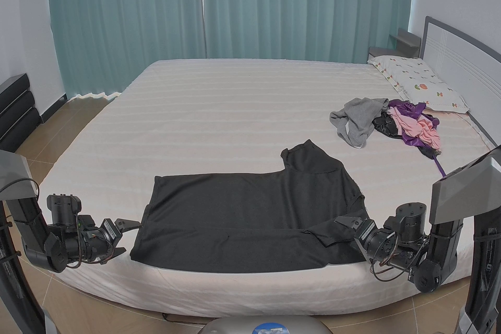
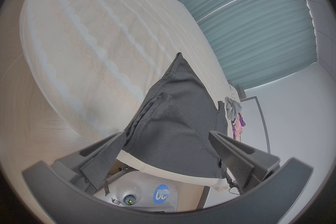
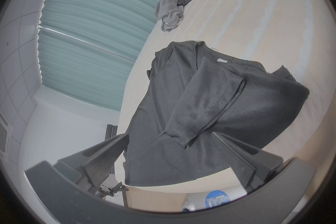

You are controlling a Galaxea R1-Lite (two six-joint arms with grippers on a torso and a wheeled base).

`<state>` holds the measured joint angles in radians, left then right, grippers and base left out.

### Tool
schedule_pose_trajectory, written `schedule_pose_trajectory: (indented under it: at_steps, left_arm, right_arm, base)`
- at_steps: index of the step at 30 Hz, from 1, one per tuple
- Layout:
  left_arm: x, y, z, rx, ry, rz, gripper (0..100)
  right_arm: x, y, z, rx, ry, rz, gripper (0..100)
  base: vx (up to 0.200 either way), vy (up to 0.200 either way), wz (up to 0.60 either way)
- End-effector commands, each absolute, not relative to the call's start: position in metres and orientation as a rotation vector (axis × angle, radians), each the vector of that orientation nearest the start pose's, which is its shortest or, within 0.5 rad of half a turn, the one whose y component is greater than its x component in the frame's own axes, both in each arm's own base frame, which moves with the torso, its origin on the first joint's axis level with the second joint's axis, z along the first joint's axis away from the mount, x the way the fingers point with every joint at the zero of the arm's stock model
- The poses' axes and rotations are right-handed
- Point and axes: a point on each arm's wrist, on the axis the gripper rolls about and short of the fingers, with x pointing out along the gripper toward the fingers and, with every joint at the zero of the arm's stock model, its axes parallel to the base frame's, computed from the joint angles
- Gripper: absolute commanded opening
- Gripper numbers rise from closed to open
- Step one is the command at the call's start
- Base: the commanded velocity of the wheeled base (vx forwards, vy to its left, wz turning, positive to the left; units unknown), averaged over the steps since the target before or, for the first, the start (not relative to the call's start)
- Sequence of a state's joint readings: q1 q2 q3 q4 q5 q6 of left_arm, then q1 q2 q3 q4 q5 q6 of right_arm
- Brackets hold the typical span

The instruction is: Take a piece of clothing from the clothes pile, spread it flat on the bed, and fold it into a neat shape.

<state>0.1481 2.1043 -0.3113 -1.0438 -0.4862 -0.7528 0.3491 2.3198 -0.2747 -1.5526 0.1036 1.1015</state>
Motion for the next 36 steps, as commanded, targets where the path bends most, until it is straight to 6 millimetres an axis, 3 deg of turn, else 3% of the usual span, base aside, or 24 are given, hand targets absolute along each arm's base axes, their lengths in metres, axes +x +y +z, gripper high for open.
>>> schedule_pose_trajectory:
  at_steps: [1,17,18,29,36]
  left_arm:
    - [0.260,0.028,0.002,-0.947,0.817,-0.038,100]
    - [0.260,0.027,0.002,-0.945,0.816,-0.036,100]
    - [0.260,0.027,0.002,-0.945,0.816,-0.036,100]
    - [0.261,0.027,0.003,-0.948,0.806,-0.033,100]
    - [0.261,0.028,0.003,-0.948,0.805,-0.031,100]
  right_arm:
    - [0.267,0.099,-0.026,0.995,0.685,0.117,100]
    - [0.286,0.099,-0.033,1.006,0.621,0.088,100]
    - [0.286,0.099,-0.033,1.006,0.621,0.088,0]
    - [0.283,0.100,-0.035,0.997,0.632,0.081,0]
    - [0.267,0.096,-0.015,0.996,0.627,0.090,0]
  base:
    - [0.000,0.000,0.00]
    - [0.000,0.000,0.00]
    - [0.000,0.000,0.00]
    - [0.000,0.000,0.00]
    - [0.000,0.000,0.00]
